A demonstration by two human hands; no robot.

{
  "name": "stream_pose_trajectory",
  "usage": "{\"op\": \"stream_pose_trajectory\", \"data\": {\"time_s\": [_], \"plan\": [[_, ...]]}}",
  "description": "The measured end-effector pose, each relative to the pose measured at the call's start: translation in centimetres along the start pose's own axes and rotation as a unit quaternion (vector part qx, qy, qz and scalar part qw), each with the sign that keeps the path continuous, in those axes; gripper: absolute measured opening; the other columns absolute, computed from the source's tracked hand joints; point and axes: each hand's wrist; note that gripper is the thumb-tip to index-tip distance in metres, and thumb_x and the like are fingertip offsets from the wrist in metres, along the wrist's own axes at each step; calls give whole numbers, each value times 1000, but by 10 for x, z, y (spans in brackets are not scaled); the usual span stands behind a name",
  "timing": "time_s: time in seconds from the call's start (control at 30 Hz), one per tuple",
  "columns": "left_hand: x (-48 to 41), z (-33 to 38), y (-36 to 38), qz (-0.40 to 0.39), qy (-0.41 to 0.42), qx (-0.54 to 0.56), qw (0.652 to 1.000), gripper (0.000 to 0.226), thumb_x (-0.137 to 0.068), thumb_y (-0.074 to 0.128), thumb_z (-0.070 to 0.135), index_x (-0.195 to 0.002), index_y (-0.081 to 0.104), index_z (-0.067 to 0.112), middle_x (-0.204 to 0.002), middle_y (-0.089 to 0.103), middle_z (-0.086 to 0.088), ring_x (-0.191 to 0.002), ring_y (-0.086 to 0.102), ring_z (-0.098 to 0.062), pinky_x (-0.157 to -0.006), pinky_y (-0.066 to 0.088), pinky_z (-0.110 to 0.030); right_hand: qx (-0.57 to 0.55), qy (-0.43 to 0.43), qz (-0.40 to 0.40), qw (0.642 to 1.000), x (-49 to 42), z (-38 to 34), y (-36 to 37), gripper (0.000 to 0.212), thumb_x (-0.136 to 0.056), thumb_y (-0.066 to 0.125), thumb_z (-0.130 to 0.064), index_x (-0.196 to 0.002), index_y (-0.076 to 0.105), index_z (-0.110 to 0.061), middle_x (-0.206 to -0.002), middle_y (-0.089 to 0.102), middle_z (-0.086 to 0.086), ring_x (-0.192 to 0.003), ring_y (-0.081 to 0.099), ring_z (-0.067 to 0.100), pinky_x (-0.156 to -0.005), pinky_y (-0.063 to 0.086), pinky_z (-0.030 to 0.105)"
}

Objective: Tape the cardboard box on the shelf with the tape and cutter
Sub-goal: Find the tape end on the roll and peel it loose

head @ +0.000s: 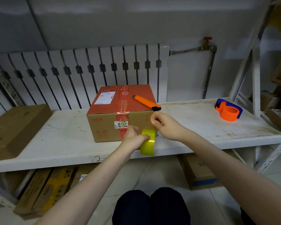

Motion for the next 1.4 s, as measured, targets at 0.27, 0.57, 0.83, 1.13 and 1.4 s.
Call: {"op": "stream_pose_trajectory", "data": {"time_s": [0.27,0.57,0.83,1.13,1.4], "plan": [[3,8,-6,-17,56,73,996,15,-81,60,1,-77,64,14,-73,60,-4,-72,55,-18,-68,43,-28,-49,4,-15,999,1,5,7,29,-96,38,-5,-76,43,-25,-75,54,-4,-69,51,9,-69,45,32],[-1,16,-13,-4,90,95,991,28,-82,63,0,-108,60,11,-90,63,-1,-75,59,-9,-61,46,-20,-102,16,-21,994,8,10,2,28,-97,36,-5,-78,45,-23,-77,55,-2,-79,53,15,-83,50,46],[-1,11,-11,-17,104,57,993,13,-84,63,4,-76,64,15,-69,57,-3,-68,54,-16,-65,47,-29,-159,11,-22,987,13,6,0,22,-97,35,0,-82,45,-13,-79,53,-2,-75,52,7,-75,48,27],[4,16,-7,-13,107,98,989,22,-83,59,5,-67,61,19,-74,60,0,-67,52,-13,-63,41,-27,-93,0,77,993,16,5,0,25,-96,40,-6,-76,45,-22,-80,51,-2,-77,50,16,-72,44,35],[10,30,-7,-10,95,110,989,24,-84,51,1,-66,56,16,-72,62,-1,-42,40,-7,-40,33,-17,-137,67,129,980,6,1,3,24,-94,44,-8,-76,47,-24,-72,60,-3,-68,55,16,-71,49,35]]}}
Point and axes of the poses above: each hand's wrist, its own x-axis away from the middle knuckle, its own y-axis out of the palm, z = x × y
